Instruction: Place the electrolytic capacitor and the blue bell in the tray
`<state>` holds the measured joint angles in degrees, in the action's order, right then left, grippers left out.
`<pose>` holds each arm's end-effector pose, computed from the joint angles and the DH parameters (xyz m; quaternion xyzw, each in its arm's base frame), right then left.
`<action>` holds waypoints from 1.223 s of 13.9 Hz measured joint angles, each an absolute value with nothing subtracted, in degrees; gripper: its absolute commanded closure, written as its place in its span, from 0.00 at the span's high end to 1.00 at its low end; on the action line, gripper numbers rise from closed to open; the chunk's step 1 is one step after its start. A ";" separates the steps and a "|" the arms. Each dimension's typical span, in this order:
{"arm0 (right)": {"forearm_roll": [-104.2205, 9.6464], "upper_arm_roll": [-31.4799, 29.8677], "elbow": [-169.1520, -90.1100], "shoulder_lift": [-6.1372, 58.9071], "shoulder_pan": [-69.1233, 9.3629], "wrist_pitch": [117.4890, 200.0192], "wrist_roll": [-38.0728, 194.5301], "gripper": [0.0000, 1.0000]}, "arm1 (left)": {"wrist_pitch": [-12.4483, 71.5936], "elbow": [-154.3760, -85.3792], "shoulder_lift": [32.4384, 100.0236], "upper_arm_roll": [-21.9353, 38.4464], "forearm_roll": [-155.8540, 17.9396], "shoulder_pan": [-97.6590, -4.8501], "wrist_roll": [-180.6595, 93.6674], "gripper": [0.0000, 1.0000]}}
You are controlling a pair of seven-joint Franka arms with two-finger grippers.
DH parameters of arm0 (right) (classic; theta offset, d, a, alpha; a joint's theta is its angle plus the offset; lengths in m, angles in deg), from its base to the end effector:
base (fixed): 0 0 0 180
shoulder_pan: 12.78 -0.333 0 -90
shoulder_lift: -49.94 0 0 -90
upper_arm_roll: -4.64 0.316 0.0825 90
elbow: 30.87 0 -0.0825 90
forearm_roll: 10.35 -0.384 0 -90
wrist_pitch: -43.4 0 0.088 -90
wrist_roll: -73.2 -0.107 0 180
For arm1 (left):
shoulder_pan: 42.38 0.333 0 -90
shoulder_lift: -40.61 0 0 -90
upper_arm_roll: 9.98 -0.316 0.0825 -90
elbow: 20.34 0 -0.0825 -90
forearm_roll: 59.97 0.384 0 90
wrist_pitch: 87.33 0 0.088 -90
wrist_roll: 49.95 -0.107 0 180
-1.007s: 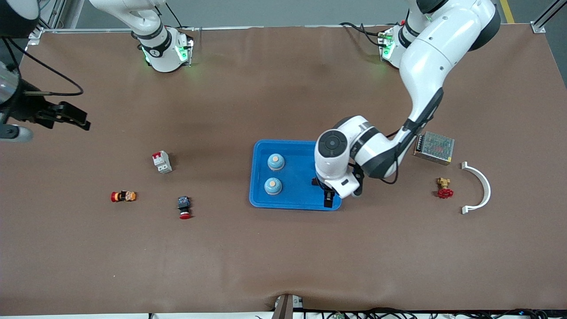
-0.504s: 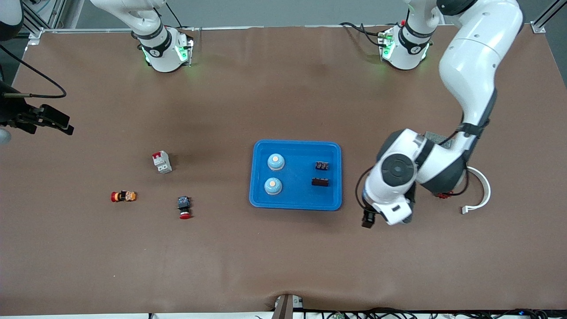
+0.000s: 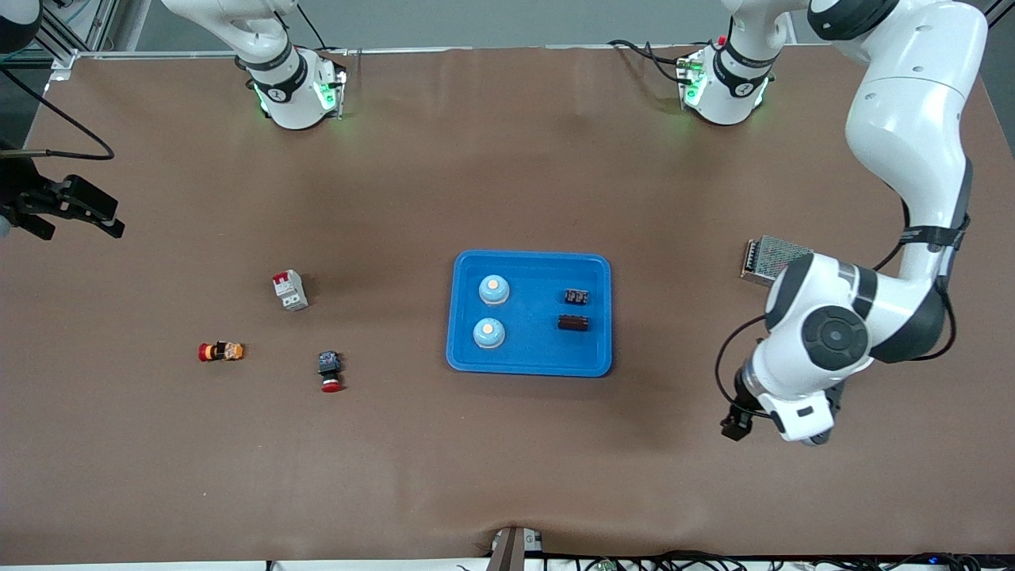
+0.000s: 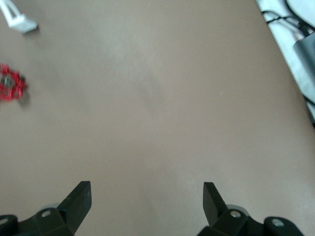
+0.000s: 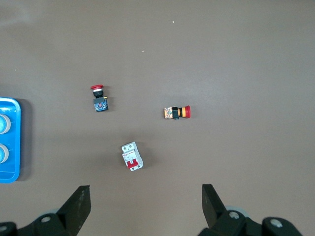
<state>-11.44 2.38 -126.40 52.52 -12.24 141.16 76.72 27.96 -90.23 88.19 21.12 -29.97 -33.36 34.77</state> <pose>0.5520 -0.0257 0.6158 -0.9991 -0.0054 -0.0424 0.0080 0.7440 -0.1439 0.3252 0.8642 0.4997 0.0589 0.0007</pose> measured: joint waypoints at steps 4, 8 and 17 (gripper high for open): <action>-11.43 2.41 -126.50 52.57 -12.24 141.28 76.20 1.00 | 28.96 -84.68 92.25 20.65 -29.98 -33.14 26.63 1.00; -11.43 2.71 -125.96 52.68 -12.24 141.07 73.81 1.00 | 31.77 -83.84 93.25 18.92 -29.99 -33.47 20.52 1.00; -11.43 2.77 -125.57 52.74 -12.24 140.55 73.59 1.00 | 36.85 -83.25 95.72 15.22 -30.80 -36.64 13.23 1.00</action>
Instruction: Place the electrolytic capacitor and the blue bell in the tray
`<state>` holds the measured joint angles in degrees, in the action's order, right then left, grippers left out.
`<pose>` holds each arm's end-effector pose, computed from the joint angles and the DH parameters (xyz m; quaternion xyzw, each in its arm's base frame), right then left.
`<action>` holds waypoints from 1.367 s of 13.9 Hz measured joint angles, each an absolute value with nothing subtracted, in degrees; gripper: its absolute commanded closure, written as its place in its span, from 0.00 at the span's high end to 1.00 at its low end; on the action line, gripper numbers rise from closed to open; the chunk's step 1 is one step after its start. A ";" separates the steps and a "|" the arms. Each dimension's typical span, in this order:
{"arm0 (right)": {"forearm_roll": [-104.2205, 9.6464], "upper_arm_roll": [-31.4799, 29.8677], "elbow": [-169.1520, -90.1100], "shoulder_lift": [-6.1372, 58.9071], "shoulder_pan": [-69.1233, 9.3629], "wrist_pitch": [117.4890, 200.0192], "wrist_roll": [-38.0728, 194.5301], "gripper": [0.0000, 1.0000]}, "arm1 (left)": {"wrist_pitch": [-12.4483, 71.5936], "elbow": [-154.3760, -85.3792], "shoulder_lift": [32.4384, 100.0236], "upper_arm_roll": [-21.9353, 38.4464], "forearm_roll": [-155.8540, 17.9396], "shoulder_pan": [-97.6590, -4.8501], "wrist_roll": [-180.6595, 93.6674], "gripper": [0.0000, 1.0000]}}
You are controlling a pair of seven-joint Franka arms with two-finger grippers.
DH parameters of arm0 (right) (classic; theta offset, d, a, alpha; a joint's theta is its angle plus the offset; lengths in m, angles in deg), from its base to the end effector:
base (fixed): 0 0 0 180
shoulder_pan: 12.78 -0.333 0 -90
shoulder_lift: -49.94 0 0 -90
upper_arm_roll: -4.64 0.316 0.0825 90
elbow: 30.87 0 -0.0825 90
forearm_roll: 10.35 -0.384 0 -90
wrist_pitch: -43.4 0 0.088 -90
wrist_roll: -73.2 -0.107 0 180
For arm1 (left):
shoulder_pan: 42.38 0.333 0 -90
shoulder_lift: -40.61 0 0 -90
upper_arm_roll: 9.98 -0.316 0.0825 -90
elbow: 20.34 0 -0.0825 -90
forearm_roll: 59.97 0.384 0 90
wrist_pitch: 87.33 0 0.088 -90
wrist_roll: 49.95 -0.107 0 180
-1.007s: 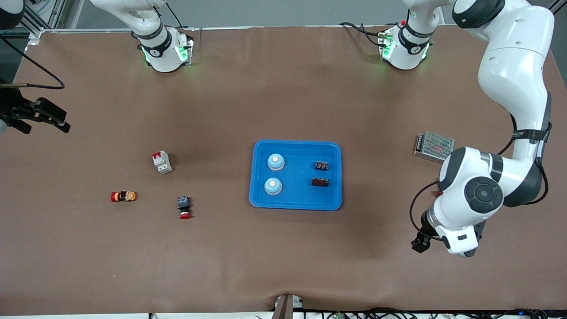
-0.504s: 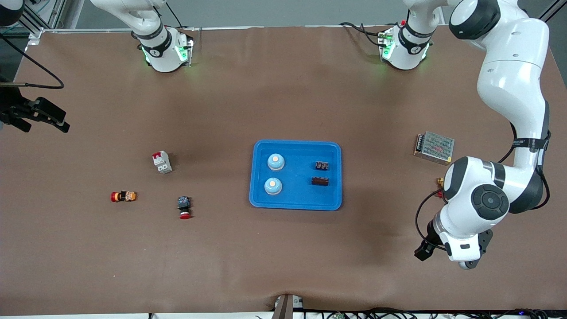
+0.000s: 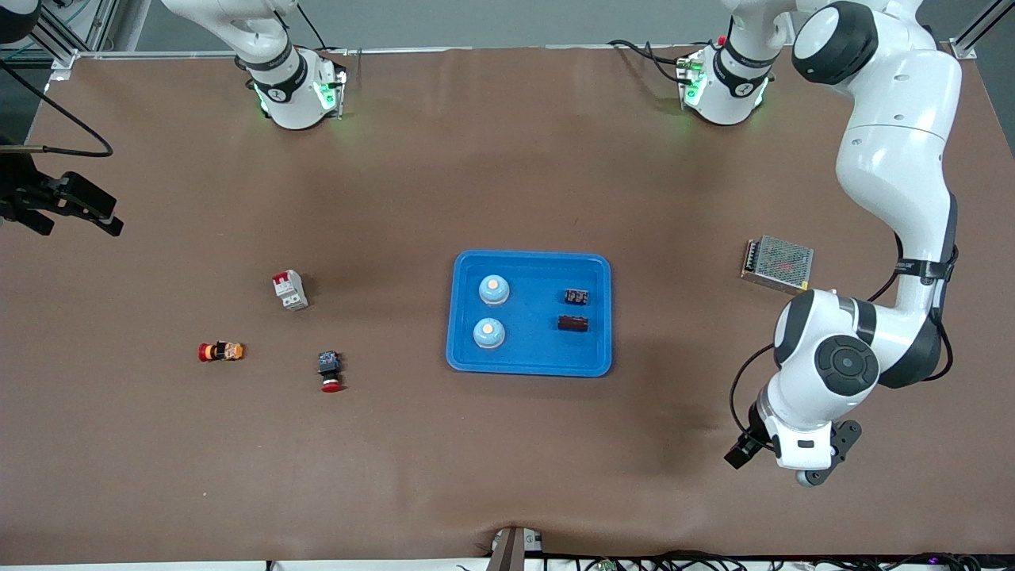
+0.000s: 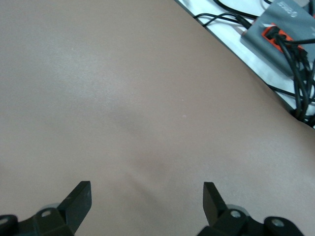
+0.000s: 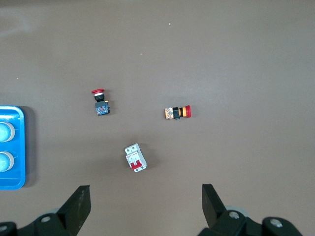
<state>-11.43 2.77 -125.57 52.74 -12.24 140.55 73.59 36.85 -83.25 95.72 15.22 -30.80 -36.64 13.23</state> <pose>0.5505 -0.0218 0.6239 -0.9987 0.0184 -0.0460 0.0091 0.7784 -0.1272 0.2799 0.9308 0.3499 0.1034 0.0213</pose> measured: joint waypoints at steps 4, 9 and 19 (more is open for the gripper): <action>-11.43 2.79 -125.57 52.74 -12.24 140.54 73.59 1.00 | 34.44 -81.47 95.17 11.00 -37.11 -39.61 6.76 1.00; -11.44 3.13 -125.55 52.74 -12.27 140.52 73.58 1.00 | 27.21 -80.05 90.40 -11.79 -58.70 -52.63 -8.04 1.00; -11.43 3.16 -125.29 52.74 -12.26 139.62 73.51 1.00 | 5.06 -78.87 70.11 -14.19 -62.66 -51.97 -36.80 1.00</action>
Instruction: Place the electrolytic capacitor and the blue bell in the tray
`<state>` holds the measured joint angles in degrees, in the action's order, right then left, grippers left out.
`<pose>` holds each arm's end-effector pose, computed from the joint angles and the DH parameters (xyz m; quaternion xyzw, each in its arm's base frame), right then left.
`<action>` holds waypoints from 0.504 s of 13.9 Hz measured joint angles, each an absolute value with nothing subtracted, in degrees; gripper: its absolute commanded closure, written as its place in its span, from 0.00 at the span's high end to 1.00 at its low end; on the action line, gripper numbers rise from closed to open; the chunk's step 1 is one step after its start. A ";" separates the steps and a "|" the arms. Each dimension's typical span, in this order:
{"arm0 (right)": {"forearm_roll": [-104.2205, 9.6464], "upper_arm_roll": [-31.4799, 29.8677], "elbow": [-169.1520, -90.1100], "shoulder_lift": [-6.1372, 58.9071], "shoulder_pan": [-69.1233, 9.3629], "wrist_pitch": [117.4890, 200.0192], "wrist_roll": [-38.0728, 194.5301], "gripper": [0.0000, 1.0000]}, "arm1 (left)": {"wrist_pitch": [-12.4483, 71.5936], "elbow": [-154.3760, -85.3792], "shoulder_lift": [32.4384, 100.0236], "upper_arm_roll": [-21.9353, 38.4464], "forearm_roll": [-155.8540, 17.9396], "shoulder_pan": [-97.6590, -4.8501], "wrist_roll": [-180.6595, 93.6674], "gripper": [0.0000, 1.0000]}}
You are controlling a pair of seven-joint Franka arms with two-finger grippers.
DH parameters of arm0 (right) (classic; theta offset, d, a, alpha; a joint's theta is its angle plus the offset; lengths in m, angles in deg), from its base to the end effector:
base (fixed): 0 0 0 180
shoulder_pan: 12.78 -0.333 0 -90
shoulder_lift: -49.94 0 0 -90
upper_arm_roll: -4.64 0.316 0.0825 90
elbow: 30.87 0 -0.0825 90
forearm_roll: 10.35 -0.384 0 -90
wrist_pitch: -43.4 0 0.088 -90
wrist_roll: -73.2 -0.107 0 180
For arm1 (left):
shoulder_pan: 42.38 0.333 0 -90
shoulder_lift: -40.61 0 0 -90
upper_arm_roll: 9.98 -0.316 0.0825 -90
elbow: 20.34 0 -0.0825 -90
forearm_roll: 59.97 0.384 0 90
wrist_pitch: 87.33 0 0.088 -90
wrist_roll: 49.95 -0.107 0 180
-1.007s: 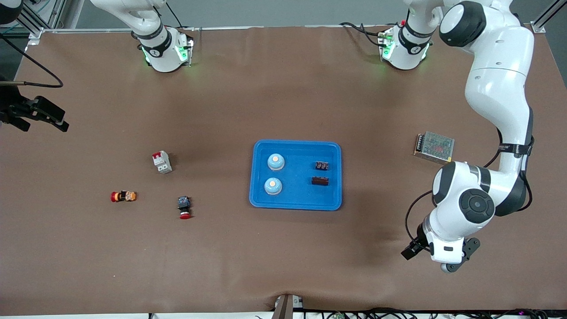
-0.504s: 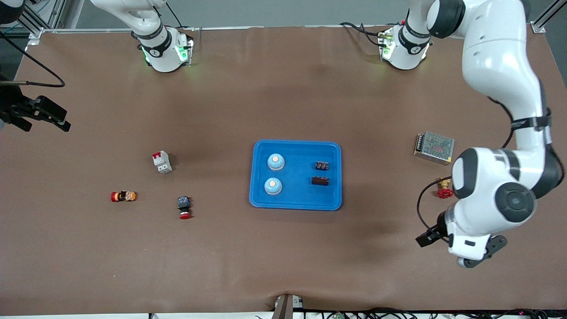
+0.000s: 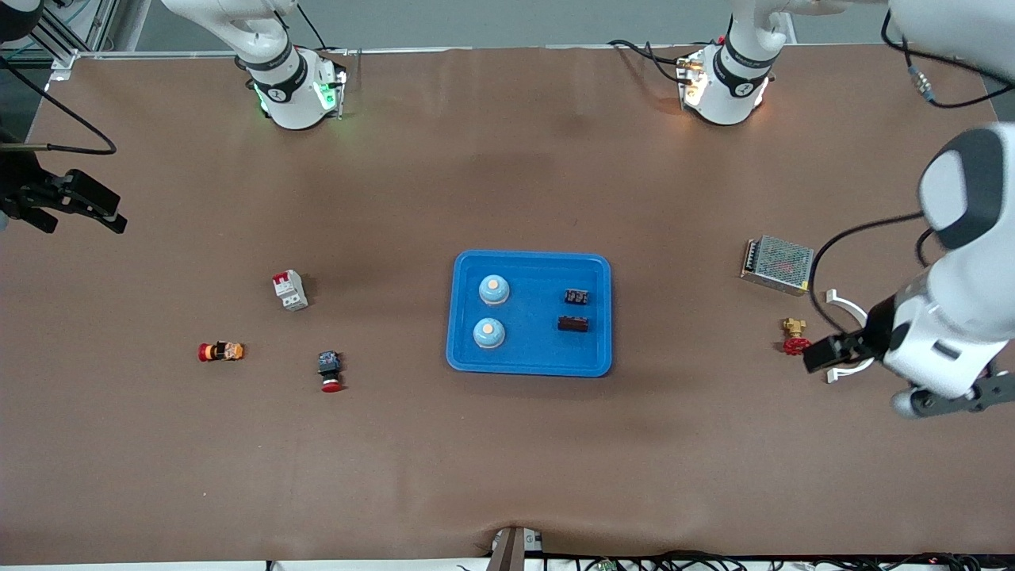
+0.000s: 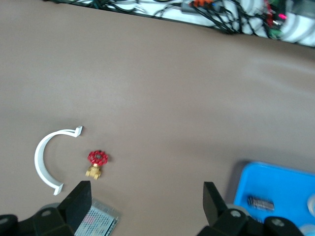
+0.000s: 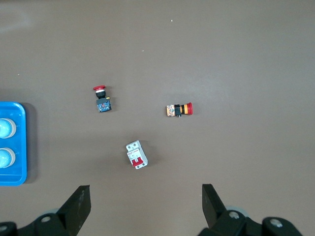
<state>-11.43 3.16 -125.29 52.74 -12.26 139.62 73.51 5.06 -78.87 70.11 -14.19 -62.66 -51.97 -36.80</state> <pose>0.5492 -0.0177 0.6247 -0.9990 0.0154 -0.0403 0.0092 0.6988 -0.0858 0.5637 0.9973 0.0623 0.0372 0.0117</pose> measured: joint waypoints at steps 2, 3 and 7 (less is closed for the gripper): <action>-11.43 3.09 -125.26 52.74 -12.25 139.61 73.48 1.00 | 2.51 -78.98 67.79 -14.21 -63.41 -51.22 -40.01 1.00; -11.43 3.09 -125.25 52.74 -12.25 139.61 73.48 1.00 | 1.21 -79.00 66.89 -14.22 -63.56 -50.86 -40.99 1.00; -11.44 3.13 -125.25 52.68 -12.25 139.47 73.48 1.00 | -4.20 -78.98 62.57 -14.23 -63.58 -50.50 -42.59 1.00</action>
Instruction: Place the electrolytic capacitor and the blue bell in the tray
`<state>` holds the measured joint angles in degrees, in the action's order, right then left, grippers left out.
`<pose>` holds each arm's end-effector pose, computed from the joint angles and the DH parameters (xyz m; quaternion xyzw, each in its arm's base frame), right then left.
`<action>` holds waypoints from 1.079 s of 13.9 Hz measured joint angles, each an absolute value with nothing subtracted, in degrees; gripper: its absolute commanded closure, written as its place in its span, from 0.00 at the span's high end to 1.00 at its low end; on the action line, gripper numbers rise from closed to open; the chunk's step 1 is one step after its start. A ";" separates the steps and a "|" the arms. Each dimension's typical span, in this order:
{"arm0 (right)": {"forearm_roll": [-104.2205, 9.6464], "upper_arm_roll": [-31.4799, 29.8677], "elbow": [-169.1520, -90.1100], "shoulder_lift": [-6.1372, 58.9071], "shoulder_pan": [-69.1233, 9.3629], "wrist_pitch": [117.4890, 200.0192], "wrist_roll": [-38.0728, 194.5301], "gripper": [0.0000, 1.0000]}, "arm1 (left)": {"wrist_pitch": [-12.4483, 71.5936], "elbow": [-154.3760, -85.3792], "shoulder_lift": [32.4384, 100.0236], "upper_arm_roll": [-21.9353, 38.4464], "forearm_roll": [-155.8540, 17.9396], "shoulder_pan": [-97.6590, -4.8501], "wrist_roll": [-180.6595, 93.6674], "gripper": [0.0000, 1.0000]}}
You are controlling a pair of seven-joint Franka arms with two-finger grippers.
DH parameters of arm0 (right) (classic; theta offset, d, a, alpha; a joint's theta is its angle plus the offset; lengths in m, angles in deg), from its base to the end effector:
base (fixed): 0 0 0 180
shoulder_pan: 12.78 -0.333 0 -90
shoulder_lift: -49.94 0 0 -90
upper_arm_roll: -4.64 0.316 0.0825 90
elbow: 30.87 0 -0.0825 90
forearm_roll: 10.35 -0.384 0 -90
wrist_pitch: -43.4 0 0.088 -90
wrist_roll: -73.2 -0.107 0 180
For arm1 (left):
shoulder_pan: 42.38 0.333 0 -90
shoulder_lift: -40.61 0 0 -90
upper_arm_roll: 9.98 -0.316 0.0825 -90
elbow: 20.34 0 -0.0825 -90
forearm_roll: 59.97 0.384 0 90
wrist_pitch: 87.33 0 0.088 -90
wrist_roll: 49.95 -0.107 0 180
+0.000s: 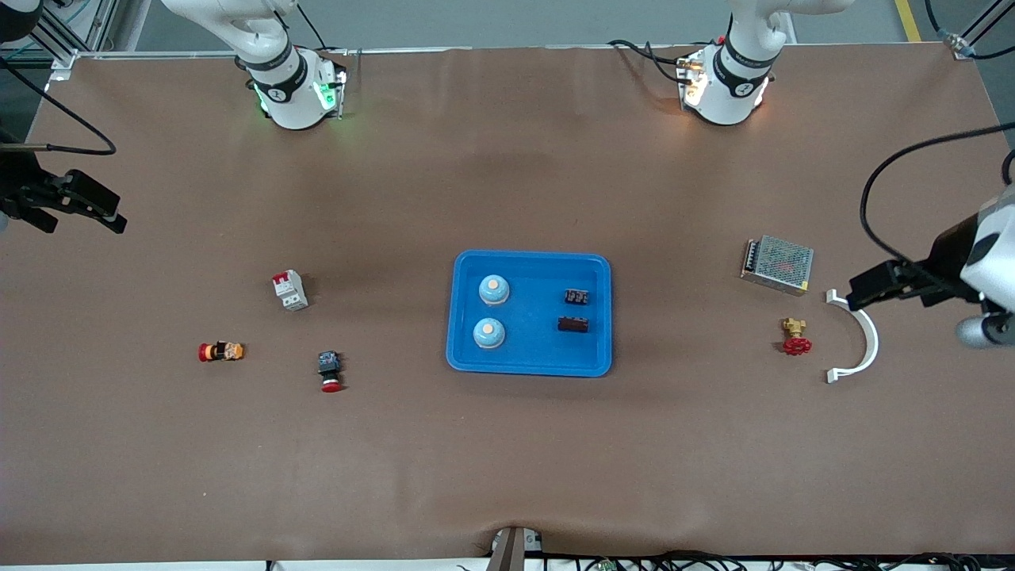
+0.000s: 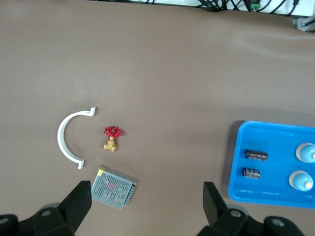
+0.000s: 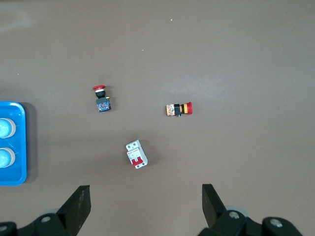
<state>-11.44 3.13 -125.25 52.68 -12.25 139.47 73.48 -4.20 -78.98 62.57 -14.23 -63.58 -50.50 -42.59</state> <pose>0.5492 -0.0181 0.6242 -0.9991 0.0160 -0.0388 0.0093 0.6495 -0.0633 0.6368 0.9993 0.0230 0.0206 0.0195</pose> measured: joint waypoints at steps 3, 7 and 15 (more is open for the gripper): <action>-11.44 3.13 -125.20 52.68 -12.25 139.46 73.47 1.00 | -6.85 -79.07 58.16 -14.58 -63.58 -50.41 -45.85 1.00; -11.44 3.13 -124.95 52.68 -12.25 139.46 73.43 1.00 | -10.36 -81.24 53.13 -14.58 -63.58 -50.35 -46.41 1.00; -11.44 3.13 -124.88 52.68 -12.25 139.46 73.42 1.00 | -11.79 -90.99 44.37 -13.23 -63.58 -49.66 -46.54 1.00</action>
<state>-11.44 3.13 -124.88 52.68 -12.25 139.46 73.42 -11.79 -90.99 44.37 -13.23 -63.58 -49.66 -46.54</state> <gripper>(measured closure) 0.000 0.000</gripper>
